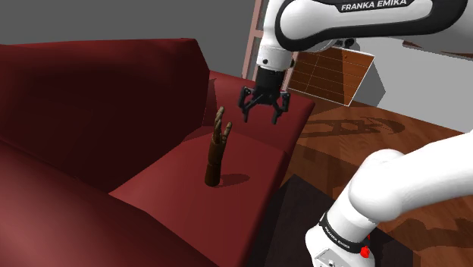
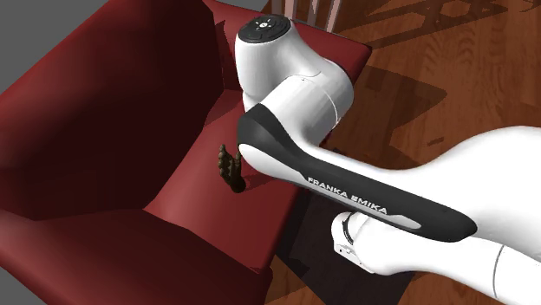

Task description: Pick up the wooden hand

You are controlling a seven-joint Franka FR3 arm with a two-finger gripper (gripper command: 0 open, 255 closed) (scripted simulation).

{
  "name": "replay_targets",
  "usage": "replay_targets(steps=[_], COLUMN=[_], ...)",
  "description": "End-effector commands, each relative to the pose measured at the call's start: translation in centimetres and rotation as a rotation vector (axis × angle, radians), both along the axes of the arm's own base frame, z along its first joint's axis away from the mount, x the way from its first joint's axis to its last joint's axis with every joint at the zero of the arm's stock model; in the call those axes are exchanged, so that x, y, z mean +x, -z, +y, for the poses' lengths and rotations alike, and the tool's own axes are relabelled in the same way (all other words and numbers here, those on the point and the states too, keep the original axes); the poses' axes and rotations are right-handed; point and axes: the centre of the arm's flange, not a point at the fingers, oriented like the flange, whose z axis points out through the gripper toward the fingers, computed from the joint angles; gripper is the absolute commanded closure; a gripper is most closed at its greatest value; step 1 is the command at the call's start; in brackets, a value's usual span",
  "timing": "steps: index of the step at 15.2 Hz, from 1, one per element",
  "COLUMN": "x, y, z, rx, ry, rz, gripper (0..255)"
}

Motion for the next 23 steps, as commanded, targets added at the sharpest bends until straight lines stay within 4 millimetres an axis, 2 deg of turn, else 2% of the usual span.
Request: replay_targets(steps=[1, 6, 7, 14, 16, 17, 23], x=[2.1, 7.2, 7.3, 7.3, 7.3, 7.3, 7.3], y=[0.5, 1.4, 1.4, 5.4, 5.4, 5.4, 5.4], z=[0.9, 2.4, 2.4, 2.4, 2.4, 2.4, 2.4], rx=[0.004, 0.008, 0.008, 0.008, 0.008, 0.008, 0.008], ry=[0.144, 0.474, 0.481, 0.481, 0.481, 0.481, 0.481], rz=[-0.025, -0.086, -0.087, -0.087, -0.087, -0.087, -0.087], gripper=[0, 0, 0, 0, 0, 255, 255])
